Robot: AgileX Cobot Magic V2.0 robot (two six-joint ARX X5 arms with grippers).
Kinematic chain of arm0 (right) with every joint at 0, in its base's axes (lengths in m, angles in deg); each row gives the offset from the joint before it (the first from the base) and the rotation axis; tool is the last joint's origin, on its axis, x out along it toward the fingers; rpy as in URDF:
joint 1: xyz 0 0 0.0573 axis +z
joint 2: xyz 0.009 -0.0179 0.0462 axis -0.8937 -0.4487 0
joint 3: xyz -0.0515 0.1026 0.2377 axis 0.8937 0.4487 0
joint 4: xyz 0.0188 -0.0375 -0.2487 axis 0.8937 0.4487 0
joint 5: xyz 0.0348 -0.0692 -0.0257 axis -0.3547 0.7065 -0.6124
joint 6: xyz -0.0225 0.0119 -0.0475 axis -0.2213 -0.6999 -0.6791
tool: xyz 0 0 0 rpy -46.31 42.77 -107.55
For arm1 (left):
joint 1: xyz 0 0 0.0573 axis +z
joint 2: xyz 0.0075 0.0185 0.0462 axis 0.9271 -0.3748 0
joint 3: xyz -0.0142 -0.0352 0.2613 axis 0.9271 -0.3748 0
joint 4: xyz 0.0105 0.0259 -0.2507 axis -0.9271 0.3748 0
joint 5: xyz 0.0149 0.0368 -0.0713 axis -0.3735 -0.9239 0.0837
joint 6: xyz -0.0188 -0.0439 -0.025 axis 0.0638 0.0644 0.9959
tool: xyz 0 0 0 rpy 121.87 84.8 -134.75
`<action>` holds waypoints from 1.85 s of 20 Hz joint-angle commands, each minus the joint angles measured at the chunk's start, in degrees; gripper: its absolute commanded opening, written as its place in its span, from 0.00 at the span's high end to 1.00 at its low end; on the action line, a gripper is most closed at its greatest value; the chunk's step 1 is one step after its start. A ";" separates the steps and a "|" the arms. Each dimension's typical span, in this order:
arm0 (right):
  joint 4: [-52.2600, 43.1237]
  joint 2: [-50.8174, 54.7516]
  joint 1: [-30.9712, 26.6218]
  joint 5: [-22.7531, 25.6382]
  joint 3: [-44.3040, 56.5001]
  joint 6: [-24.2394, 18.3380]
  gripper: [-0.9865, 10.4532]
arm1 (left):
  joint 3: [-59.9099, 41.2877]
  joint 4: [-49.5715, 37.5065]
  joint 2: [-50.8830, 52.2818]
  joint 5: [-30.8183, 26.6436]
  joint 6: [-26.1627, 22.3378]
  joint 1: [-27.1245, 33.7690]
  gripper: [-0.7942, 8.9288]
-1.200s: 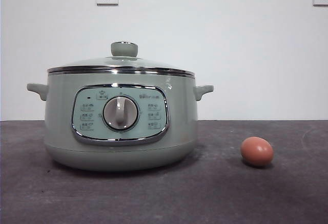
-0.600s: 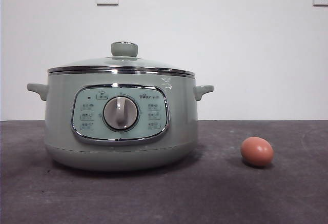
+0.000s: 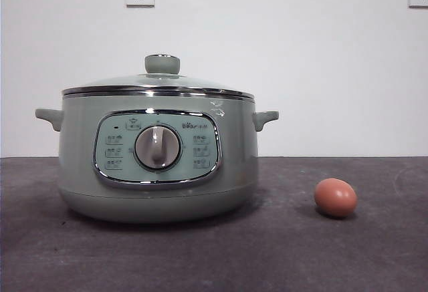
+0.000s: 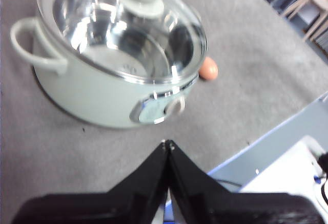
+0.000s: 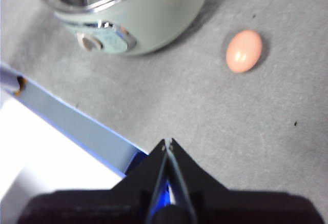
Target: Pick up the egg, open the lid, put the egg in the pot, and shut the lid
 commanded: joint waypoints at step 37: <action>-35.43 -46.73 11.34 22.88 -0.17 5.62 0.40 | 0.48 -0.33 -0.22 -1.18 -1.01 0.07 0.29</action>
